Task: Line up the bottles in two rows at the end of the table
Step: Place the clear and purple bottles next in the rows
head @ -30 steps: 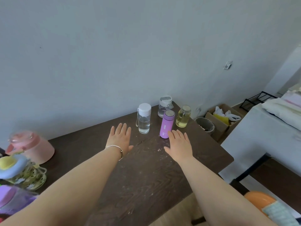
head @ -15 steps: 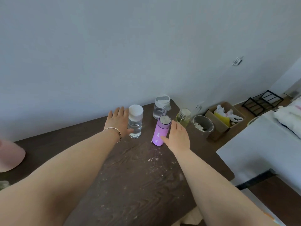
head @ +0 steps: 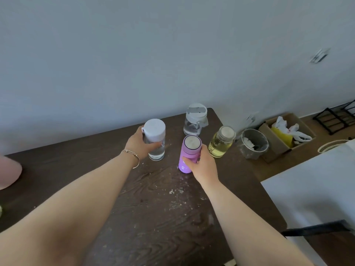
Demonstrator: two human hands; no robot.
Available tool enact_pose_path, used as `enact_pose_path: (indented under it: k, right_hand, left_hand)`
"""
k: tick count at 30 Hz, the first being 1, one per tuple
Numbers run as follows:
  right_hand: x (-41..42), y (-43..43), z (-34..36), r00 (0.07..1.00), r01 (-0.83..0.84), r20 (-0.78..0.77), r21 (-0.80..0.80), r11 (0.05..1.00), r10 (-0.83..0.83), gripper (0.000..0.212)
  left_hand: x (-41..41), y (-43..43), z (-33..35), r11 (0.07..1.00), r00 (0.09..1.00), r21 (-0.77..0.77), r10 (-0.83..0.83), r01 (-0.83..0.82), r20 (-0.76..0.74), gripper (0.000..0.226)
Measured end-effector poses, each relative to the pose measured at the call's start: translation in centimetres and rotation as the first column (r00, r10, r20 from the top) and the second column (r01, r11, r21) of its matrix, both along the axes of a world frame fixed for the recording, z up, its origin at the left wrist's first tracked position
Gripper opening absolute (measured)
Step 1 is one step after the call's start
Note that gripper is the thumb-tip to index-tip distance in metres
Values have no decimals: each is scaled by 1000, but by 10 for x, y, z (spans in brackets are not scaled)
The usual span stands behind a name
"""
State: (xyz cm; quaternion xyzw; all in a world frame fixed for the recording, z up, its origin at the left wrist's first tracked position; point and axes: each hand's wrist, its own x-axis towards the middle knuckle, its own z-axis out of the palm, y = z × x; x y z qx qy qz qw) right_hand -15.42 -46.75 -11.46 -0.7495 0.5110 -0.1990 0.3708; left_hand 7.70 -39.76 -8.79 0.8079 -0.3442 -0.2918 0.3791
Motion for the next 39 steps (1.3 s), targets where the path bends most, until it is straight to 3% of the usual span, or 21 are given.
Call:
enact_pose_path:
  k: [10,24,31,39]
  right_hand:
    - [7,27,24,1000,28,0,-32,999,-28,59]
    - [13,171,55,997,70,40,-15,997,-70,55]
    - [10,215,60,998,-19,63,-2,1000,19,54]
    - [3,271,57,968,-244,62,29,969,242,52]
  left_hand:
    - [0,40,10,997,1000,-76,26,-27,-9,79]
    - [17,209,18,997,999,-72,30,-31,-21,76]
    - [3,287,17,980,982,-64,189,-190,-11,73]
    - [-22,394,22,906,907,-54,421,-421,-6,75]
